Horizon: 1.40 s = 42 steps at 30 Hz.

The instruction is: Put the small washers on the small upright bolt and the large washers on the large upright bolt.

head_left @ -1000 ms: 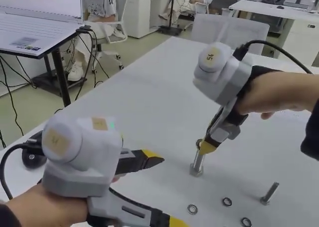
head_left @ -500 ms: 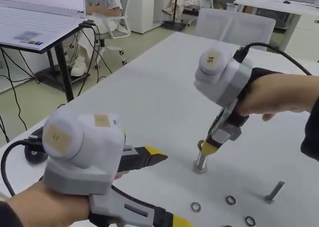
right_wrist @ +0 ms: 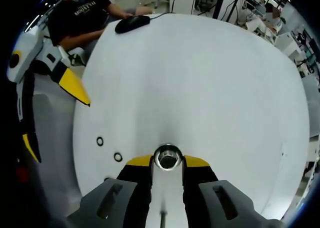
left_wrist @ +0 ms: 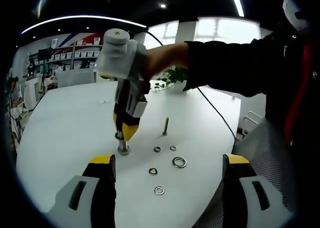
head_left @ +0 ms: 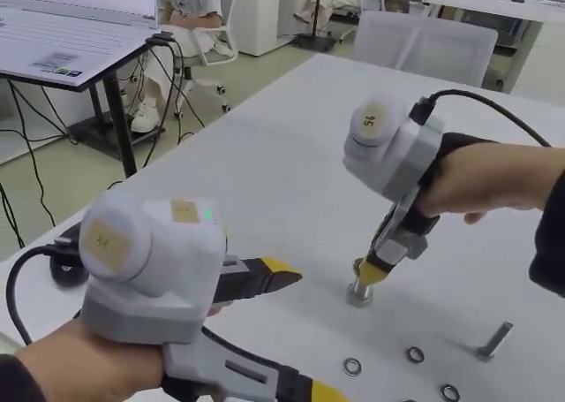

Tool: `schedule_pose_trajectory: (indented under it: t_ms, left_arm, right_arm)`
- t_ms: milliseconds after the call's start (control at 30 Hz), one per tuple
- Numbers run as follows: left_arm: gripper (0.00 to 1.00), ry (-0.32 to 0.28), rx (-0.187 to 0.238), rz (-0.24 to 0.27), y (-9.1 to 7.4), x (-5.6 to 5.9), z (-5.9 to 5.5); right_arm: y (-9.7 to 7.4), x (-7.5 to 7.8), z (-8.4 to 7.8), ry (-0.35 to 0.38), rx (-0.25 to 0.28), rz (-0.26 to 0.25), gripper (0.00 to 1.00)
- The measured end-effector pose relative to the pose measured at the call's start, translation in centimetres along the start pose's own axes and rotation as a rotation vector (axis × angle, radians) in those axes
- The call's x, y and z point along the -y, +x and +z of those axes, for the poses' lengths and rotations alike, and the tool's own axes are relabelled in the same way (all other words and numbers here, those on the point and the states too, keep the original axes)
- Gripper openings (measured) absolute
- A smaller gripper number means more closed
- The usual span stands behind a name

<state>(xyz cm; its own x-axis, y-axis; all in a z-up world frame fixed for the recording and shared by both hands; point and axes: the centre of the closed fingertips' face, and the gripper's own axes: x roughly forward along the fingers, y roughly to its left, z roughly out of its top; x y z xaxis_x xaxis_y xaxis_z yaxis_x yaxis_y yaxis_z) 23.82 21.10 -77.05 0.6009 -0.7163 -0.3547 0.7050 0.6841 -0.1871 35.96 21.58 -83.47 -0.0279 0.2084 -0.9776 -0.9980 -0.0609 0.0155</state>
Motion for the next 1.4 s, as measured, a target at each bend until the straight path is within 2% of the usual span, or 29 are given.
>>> schedule_pose_trajectory:
  t_ms: [267,600,1267,1400]
  left_arm:
    - [0.88,-0.004,-0.004,0.001,0.0,-0.1,-0.1]
    - [0.88,-0.007,-0.005,0.001,0.0,-0.1,-0.2]
    - [0.88,-0.008,0.002,0.013,-0.1,-0.3,-0.2]
    - [0.88,-0.009,0.003,0.015,-0.2,-0.3,-0.2]
  right_arm:
    - [2.0,0.3,-0.4,0.008,-0.016,0.005,0.23]
    - [2.9,0.6,-0.5,0.014,-0.017,0.0,0.23]
    - [3.2,0.4,-0.7,0.015,-0.014,0.006,0.24]
    - [3.3,0.3,-0.8,-0.007,-0.013,0.011,0.25]
